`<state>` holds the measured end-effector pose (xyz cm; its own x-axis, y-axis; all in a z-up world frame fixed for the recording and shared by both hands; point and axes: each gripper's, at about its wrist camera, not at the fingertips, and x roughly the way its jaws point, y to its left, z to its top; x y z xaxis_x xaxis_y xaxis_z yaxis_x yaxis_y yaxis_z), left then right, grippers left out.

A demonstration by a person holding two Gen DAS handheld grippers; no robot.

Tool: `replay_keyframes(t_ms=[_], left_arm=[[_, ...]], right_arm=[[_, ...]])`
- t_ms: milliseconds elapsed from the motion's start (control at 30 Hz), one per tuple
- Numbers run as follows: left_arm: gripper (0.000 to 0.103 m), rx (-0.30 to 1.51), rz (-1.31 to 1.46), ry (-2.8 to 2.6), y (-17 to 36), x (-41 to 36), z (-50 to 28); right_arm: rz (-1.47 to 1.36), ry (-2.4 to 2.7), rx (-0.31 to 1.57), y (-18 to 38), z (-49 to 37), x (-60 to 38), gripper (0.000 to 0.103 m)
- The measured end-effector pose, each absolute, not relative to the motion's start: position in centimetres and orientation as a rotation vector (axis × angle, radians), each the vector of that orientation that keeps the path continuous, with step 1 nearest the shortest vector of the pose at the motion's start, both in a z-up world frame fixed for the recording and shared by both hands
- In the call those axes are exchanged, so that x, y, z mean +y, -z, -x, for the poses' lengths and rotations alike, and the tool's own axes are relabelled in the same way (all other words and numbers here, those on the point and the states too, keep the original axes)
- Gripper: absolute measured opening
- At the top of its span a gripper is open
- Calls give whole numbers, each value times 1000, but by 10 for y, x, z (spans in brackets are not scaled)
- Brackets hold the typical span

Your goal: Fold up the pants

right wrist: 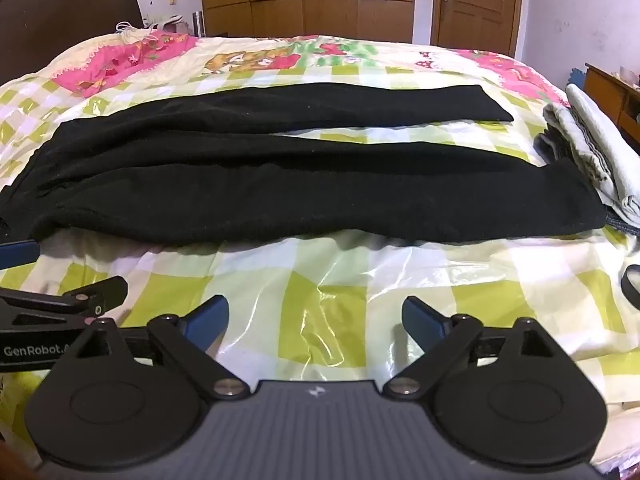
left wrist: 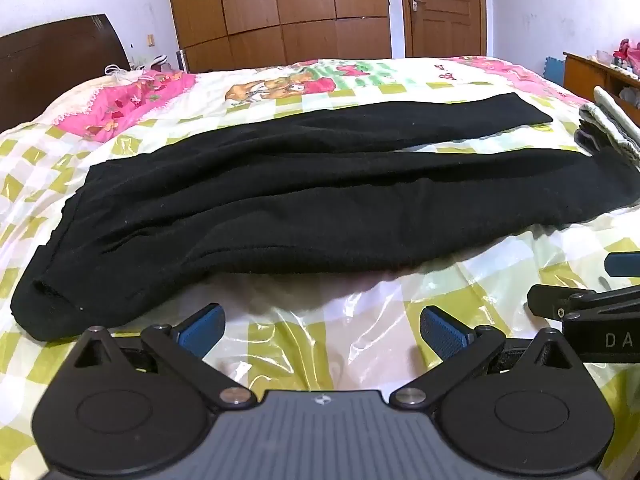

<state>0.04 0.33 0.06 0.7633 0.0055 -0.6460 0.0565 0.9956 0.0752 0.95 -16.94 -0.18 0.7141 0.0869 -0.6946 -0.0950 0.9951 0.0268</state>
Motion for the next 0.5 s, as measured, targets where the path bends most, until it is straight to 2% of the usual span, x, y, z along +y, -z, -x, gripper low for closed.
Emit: replay_keyframes(t_ms=[500], left_arm=[[103,733,-79,55,5,4,-4]], right_arm=[[24,-98,782,2,-10,-169,92]])
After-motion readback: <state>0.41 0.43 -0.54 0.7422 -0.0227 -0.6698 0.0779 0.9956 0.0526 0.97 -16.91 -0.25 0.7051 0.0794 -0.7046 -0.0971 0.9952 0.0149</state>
